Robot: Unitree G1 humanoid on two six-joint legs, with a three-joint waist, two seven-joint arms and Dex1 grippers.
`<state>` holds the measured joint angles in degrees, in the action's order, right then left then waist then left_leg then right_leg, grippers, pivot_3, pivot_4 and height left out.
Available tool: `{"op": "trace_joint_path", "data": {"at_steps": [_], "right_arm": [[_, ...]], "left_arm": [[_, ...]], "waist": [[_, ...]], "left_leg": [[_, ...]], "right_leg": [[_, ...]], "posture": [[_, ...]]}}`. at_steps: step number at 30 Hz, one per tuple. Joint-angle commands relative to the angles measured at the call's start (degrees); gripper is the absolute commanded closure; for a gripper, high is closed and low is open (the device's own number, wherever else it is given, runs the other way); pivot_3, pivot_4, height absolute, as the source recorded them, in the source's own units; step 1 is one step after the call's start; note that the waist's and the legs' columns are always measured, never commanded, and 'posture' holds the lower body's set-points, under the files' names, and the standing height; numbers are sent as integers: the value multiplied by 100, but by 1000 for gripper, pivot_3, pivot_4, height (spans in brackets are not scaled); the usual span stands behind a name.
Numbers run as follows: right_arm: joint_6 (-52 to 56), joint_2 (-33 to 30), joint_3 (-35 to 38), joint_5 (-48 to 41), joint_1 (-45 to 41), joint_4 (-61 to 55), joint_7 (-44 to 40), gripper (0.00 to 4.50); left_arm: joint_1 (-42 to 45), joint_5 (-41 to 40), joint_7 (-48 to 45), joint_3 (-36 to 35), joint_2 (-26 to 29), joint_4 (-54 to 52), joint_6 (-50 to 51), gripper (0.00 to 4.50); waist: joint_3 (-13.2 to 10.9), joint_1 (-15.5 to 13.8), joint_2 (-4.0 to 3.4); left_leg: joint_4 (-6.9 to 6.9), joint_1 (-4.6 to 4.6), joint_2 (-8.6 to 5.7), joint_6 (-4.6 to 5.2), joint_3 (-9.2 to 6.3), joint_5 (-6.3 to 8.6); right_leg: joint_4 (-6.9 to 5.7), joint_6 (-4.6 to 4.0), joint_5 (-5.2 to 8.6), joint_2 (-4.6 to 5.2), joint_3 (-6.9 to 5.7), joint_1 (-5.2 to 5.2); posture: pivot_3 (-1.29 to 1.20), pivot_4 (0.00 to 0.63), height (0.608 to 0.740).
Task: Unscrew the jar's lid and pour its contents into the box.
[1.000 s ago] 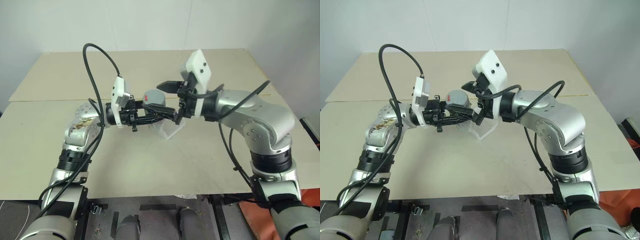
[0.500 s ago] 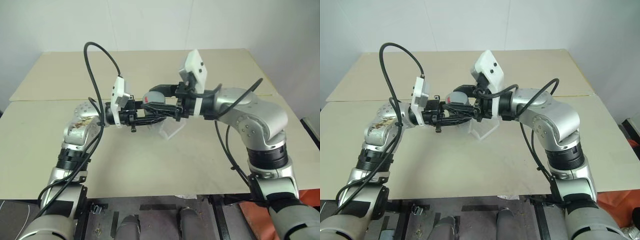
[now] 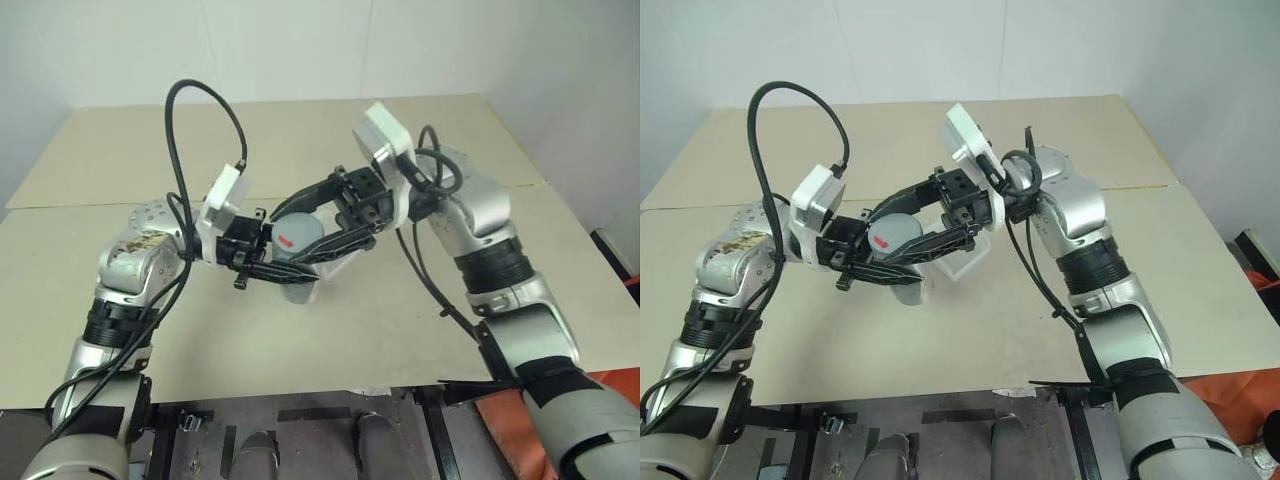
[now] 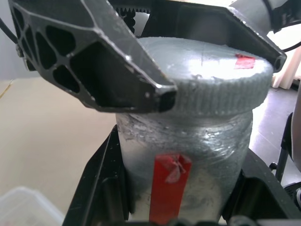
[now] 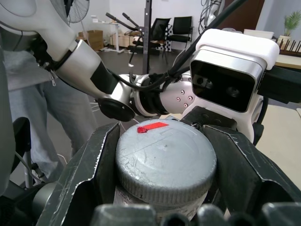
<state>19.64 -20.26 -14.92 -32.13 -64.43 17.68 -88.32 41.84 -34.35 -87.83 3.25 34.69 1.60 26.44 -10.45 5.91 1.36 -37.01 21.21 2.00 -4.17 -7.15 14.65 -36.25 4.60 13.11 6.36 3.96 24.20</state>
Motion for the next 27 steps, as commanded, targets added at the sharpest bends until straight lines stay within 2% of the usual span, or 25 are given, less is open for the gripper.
{"op": "trace_joint_path", "data": {"at_steps": [1,3,4,9,13,20,27], "right_arm": [[-136,-122,217,367,105,-209,438,860],[67,-299,487,285,340,-616,778,166],[174,-373,595,240,455,-828,932,74],[1207,-1228,1451,-166,1737,-2857,2103,74],[1971,-1494,1780,-535,2255,-4071,3004,74],[2851,-919,1357,-414,1907,-4731,4721,74],[2826,-494,401,208,1402,-4344,5121,74]], "left_arm": [[76,-292,-22,-208,-74,-282,-95,2576],[57,-211,58,-274,-61,-162,-148,2576],[37,-189,99,-304,-53,-136,-167,2576],[-80,-20,472,-528,-31,180,-278,2576],[-36,158,567,-458,-153,549,-499,2576],[177,347,533,-199,-451,824,-688,2576],[336,393,492,-116,-594,891,-758,2576]], "waist": [[0,-14,0],[0,-48,0],[0,-60,0],[-1,-120,0],[-2,-93,-3],[-2,-60,-3],[-2,-39,-3]], "left_leg": [[0,0,0,0,0,0],[0,1,0,-1,-3,0],[0,2,0,-1,-4,0],[-1,11,-1,0,-7,0],[-1,6,-2,4,-3,2],[0,0,-2,5,-5,3],[0,2,-2,5,-5,2]], "right_leg": [[0,0,0,1,0,-1],[-1,0,0,1,-3,-1],[0,0,0,1,-5,-3],[-1,1,0,3,-9,-1],[10,0,0,2,-5,2],[8,-2,1,1,-3,-3],[8,-2,1,1,-4,-1]], "posture": [[0,150,740],[0,150,740],[0,150,740],[0,150,740],[0,150,740],[0,150,740],[0,150,740]]}}
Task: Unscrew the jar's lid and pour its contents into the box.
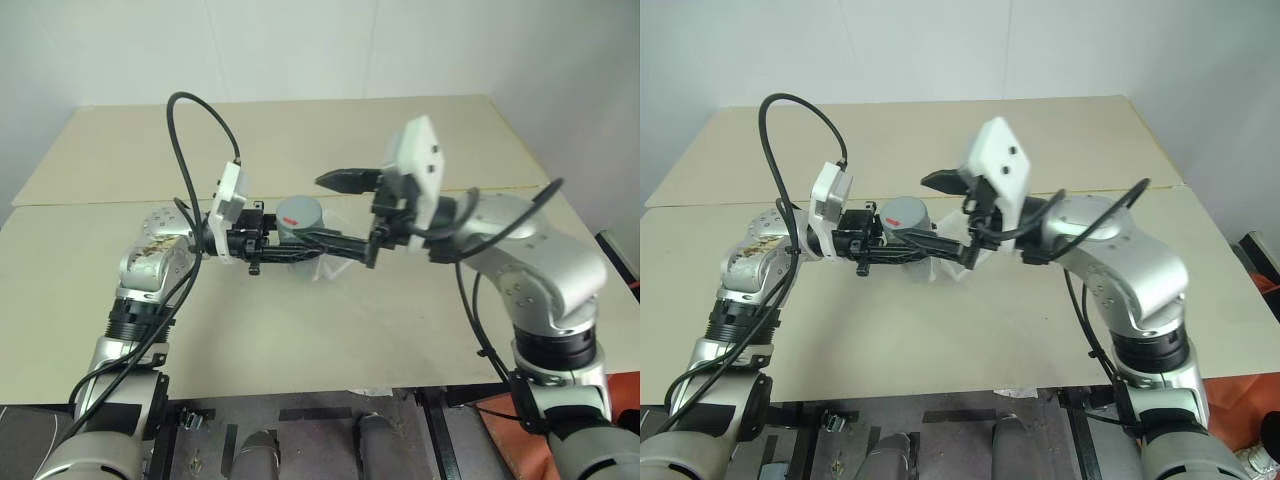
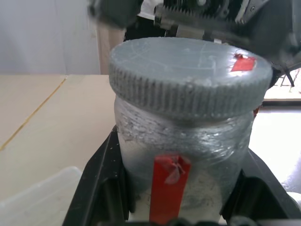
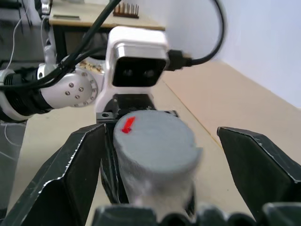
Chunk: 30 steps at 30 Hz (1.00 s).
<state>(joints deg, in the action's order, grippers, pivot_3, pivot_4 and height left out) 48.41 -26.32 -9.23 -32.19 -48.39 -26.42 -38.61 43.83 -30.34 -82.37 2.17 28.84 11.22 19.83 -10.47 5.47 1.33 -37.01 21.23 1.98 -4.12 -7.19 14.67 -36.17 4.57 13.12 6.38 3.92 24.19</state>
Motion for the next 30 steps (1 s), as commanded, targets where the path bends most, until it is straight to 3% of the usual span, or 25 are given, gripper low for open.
{"op": "trace_joint_path", "data": {"at_steps": [1,10,24,30], "right_arm": [[-58,177,-237,284,-251,158,196,74],[-249,398,-13,371,-388,764,110,74],[-505,-526,886,-143,90,741,-576,74],[-540,-741,934,-160,262,697,-709,74]], "left_arm": [[132,-10,-56,-1,-13,-87,-99,2576],[-24,-21,-69,-6,73,-259,-129,2576],[-239,-64,-126,-133,352,-389,-121,2576],[-298,-79,-126,-168,389,-469,-114,2576]], "waist": [[0,2,0],[0,3,0],[-1,-6,-1],[-1,2,-1]], "left_leg": [[0,0,0,0,0,0],[0,1,0,0,-2,0],[1,1,0,0,-1,0],[2,1,0,1,0,1]], "right_leg": [[0,0,0,0,0,0],[-3,0,0,0,-1,0],[0,0,0,0,-1,0],[3,0,0,0,0,0]], "posture": [[0,150,740],[0,150,740],[0,150,740],[0,150,740]]}}
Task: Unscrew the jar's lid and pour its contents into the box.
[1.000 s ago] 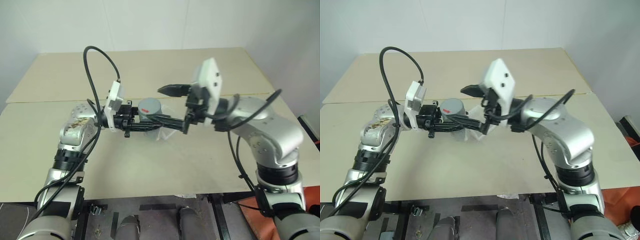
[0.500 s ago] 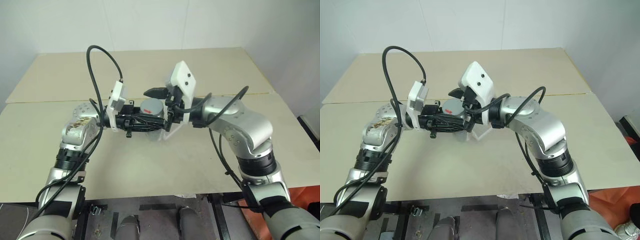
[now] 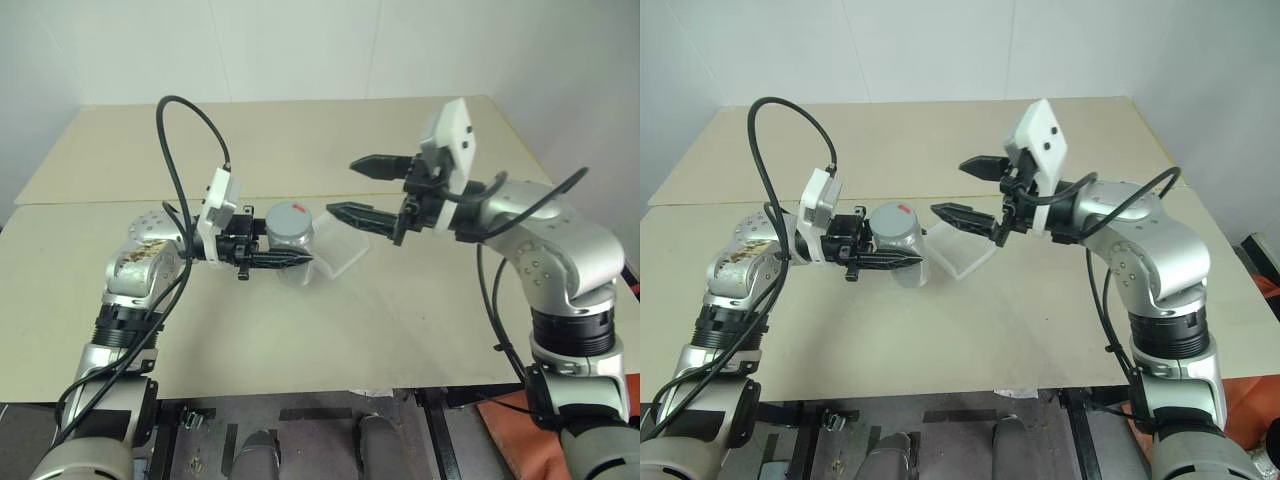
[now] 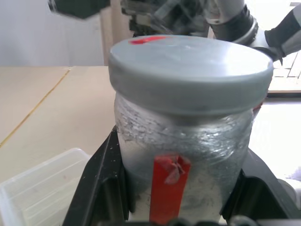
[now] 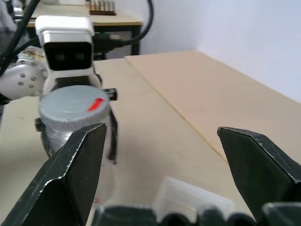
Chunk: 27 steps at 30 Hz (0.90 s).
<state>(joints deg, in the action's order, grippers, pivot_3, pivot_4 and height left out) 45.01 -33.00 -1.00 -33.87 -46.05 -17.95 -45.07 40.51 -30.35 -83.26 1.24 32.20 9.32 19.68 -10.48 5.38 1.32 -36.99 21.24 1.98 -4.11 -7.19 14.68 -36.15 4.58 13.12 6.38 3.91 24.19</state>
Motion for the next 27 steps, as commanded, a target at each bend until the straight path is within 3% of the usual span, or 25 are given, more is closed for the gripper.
{"op": "trace_joint_path", "data": {"at_steps": [1,10,19,27], "right_arm": [[-210,-85,102,15,44,-161,-77,74],[-21,178,117,-566,-221,-740,-28,74],[-70,783,-881,172,-479,-645,612,74],[-171,873,-966,548,-550,-335,664,74]], "left_arm": [[23,-77,-35,-77,54,-285,-103,2576],[194,77,200,13,-231,4,-240,2576],[328,127,218,68,-389,105,-282,2576],[291,102,211,37,-310,23,-266,2576]], "waist": [[0,15,0],[0,8,0],[0,9,0],[0,10,0]], "left_leg": [[0,0,0,0,0,0],[0,0,0,0,0,0],[-1,-1,-1,-1,0,0],[0,0,0,-1,-1,0]], "right_leg": [[0,0,0,0,0,0],[1,0,0,0,0,-1],[-2,0,0,0,0,0],[-2,0,0,0,0,0]], "posture": [[0,150,740],[0,150,740],[0,150,740],[0,150,740]]}}
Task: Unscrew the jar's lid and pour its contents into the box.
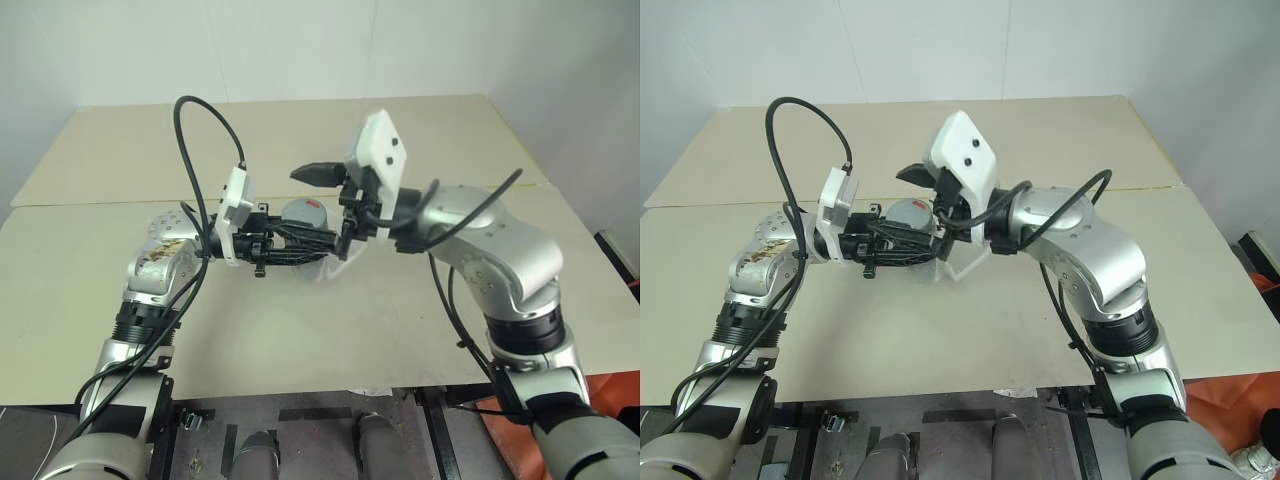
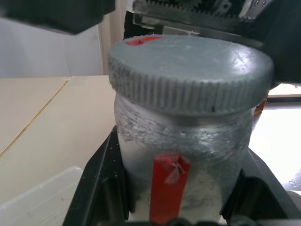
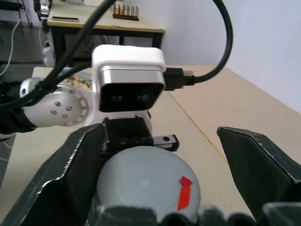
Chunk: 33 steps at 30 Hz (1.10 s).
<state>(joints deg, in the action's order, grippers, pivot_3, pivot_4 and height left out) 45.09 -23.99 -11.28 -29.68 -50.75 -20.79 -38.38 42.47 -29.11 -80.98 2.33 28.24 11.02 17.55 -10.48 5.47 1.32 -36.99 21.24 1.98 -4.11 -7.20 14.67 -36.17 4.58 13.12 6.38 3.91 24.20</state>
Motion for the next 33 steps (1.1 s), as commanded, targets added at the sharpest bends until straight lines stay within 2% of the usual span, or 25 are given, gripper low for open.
{"op": "trace_joint_path", "data": {"at_steps": [1,33], "right_arm": [[-197,-68,77,159,-48,-40,-40,74],[-171,-966,854,-51,471,-173,-194,74]], "left_arm": [[81,-30,-15,-85,109,-169,-44,2576],[-42,-135,-55,-138,368,-302,44,2576]], "waist": [[0,1,0],[0,-6,0]], "left_leg": [[0,0,0,0,0,0],[1,1,0,0,1,0]], "right_leg": [[0,0,0,0,0,0],[4,0,0,0,0,0]], "posture": [[0,150,740],[0,150,740]]}}
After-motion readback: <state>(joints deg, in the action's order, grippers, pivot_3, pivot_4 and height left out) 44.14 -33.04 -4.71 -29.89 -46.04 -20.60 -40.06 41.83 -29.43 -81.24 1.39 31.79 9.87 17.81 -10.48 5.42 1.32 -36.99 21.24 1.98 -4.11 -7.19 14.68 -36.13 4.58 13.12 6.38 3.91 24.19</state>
